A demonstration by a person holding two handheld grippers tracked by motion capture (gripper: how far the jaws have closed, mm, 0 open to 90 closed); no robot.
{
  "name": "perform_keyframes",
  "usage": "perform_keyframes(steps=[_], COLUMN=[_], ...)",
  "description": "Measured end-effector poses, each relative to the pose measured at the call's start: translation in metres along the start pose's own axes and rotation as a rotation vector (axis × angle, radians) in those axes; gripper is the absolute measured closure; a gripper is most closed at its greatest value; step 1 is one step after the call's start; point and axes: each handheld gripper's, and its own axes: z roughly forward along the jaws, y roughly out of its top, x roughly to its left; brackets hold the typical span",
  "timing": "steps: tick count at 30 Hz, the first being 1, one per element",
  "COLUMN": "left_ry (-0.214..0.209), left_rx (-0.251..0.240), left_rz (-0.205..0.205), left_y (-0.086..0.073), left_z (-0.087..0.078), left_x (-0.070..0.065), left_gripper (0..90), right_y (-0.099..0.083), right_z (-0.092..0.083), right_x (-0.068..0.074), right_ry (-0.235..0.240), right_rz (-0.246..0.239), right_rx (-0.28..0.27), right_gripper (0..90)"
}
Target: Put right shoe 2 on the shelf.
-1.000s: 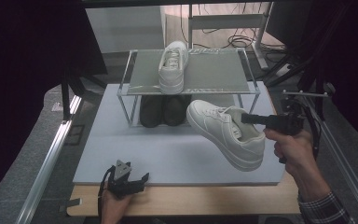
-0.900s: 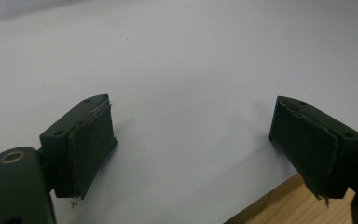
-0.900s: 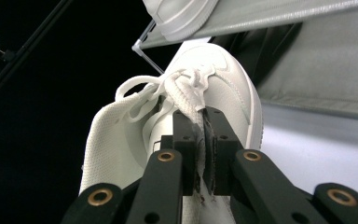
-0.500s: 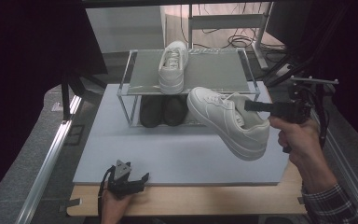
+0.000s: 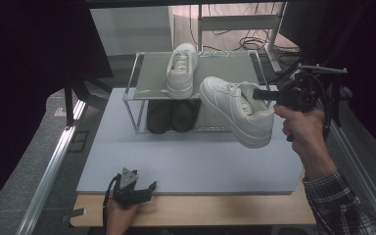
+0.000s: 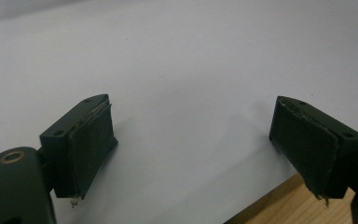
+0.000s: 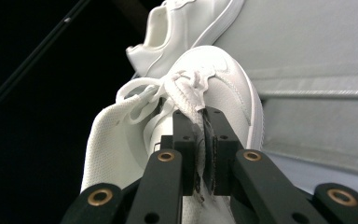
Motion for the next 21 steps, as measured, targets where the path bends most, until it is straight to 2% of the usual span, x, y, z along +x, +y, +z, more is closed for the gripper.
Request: perform_keyframes(steps=[11,21], left_ry=[0.0,0.001], left_rx=[0.0,-0.002], left_rz=[0.0,-0.002], left_y=[0.0,0.0], left_z=[0.0,0.0], left_x=[0.0,0.0], left_gripper=[13.4,13.4], right_y=[0.015,0.026], right_z=[0.028,0.05], right_x=[-0.01,-0.013], right_ry=[-0.071,-0.103], right_rz=[0.021,0.046], right_rx=[-0.033,-0.062], right_gripper=[84.5,84.4])
